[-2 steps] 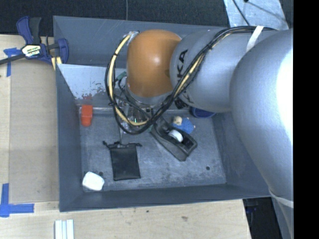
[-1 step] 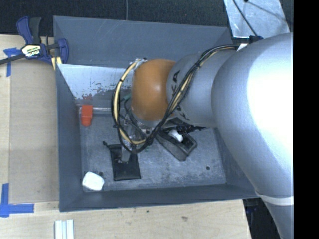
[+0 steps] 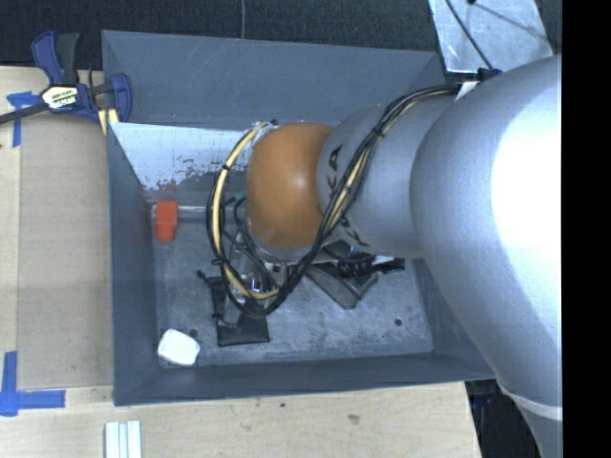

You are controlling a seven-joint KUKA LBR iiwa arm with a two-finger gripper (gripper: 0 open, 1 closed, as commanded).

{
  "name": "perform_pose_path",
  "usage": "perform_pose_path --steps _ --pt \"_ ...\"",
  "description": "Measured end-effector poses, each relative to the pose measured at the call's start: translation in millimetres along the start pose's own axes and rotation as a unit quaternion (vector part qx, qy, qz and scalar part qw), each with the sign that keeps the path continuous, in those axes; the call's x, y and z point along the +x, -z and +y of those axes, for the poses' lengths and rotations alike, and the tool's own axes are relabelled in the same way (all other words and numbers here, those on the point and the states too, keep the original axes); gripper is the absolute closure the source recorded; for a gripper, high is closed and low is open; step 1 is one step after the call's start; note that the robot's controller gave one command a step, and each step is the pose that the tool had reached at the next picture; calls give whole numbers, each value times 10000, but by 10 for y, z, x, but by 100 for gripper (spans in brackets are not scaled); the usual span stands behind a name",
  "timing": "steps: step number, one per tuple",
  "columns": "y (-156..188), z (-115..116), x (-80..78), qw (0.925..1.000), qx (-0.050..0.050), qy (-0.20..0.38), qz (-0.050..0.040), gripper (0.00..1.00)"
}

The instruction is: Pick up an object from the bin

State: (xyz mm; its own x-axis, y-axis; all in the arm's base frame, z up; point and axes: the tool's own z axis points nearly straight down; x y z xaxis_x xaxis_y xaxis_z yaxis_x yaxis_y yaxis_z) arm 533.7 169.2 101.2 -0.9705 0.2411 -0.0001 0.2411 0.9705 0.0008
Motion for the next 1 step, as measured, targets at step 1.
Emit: perform_pose_path --steps 1 --pt "94 -305 230 9951 11 -992 7 0"
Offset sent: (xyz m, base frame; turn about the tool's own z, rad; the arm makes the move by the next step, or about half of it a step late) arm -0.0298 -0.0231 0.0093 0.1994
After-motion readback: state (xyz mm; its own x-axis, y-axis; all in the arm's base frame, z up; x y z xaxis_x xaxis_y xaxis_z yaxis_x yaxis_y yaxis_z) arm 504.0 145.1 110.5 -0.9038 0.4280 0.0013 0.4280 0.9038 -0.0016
